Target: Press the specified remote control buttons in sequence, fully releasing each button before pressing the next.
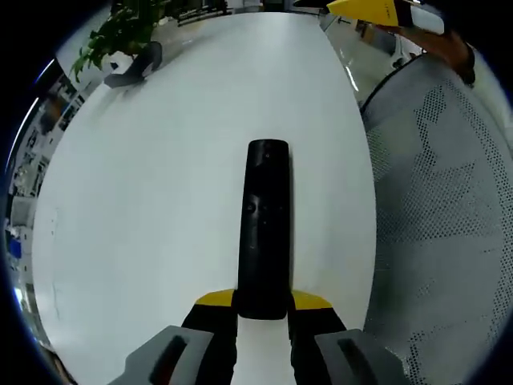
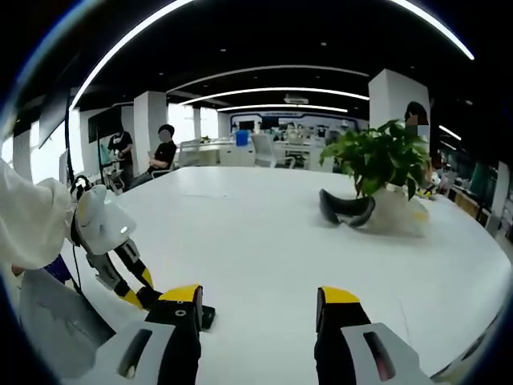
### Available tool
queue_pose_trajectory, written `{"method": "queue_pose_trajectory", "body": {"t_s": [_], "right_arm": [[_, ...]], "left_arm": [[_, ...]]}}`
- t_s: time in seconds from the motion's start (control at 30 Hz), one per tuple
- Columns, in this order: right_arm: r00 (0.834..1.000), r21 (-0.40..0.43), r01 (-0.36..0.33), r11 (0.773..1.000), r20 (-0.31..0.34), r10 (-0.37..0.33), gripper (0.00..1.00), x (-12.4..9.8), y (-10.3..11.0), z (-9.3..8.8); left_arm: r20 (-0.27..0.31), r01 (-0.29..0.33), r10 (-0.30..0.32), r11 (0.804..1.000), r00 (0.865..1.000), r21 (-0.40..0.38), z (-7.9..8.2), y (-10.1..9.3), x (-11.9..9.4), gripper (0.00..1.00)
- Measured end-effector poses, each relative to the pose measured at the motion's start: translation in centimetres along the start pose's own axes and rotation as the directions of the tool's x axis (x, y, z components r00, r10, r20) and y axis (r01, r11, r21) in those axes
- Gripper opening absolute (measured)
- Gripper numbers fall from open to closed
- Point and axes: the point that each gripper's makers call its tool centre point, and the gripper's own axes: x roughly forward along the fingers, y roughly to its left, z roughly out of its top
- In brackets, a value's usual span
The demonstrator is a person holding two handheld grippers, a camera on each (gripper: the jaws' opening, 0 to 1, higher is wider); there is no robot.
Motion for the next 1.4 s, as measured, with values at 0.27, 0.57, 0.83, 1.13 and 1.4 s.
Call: {"method": "queue_pose_trajectory", "body": {"t_s": [0.27, 0.57, 0.83, 1.13, 1.4], "right_arm": [[1.000, -0.002, -0.003, 1.000, -0.006, 0.003, 0.55, 0.0, 0.1, -0.1], [1.000, -0.005, 0.002, 1.000, -0.009, -0.002, 0.54, 0.0, 0.0, -0.2], [1.000, -0.003, 0.004, 1.000, -0.014, -0.004, 0.53, 0.0, -0.1, -0.3], [1.000, -0.014, -0.005, 1.000, -0.020, 0.005, 0.52, 0.0, 0.2, -0.3], [1.000, -0.007, -0.007, 1.000, -0.020, 0.007, 0.49, 0.0, 0.1, -0.3]], "left_arm": [[0.022, -0.003, 0.003, 1.000, 1.000, -0.010, 0.0, -1.1, 0.0, 0.23], [0.051, -0.017, 0.019, 0.999, 0.998, -0.044, 0.1, -1.8, 0.1, 0.23], [0.068, -0.041, 0.048, 0.993, 0.997, -0.106, 0.1, -2.1, 0.0, 0.23], [0.070, -0.077, 0.085, 0.991, 0.994, -0.109, 0.2, -2.5, -0.2, 0.23], [0.114, -0.061, 0.076, 0.990, 0.991, -0.128, 0.6, -3.5, -0.2, 0.22]]}}
